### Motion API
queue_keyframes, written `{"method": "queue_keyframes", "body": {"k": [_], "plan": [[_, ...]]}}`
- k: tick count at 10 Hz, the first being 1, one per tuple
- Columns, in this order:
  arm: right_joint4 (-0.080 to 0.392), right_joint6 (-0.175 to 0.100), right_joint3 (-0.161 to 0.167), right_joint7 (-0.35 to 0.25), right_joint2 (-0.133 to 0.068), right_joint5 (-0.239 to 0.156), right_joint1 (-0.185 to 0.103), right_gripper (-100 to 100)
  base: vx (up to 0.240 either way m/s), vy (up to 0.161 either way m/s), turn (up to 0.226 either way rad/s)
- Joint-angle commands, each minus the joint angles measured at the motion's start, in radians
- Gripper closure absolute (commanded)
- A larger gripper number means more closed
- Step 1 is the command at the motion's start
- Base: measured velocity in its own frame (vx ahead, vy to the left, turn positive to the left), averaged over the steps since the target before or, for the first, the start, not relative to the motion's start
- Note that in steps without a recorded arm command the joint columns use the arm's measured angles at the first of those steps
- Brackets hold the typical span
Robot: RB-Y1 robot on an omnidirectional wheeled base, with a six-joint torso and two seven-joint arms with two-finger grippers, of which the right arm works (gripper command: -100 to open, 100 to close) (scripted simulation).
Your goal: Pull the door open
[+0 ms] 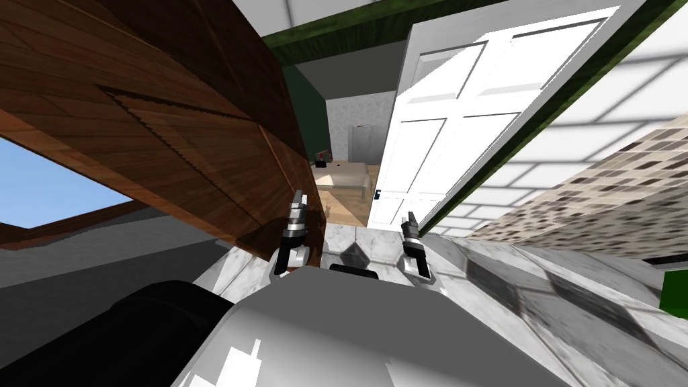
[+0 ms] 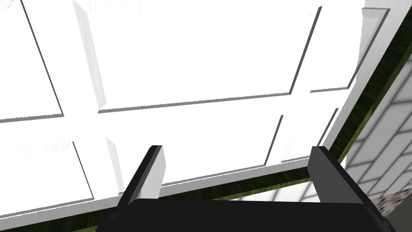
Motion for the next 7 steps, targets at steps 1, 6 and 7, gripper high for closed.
{"method": "queue_keyframes", "body": {"k": [1,6,7], "plan": [[0.044,-0.005,-0.006,0.001,0.000,-0.004,-0.013,-100,0.097,-0.022,0.090],[0.170,-0.026,-0.025,0.003,-0.003,-0.014,-0.064,-100,0.087,-0.030,0.090],[0.201,-0.032,-0.030,0.004,-0.003,-0.017,-0.077,-100,0.061,-0.011,0.068]]}}
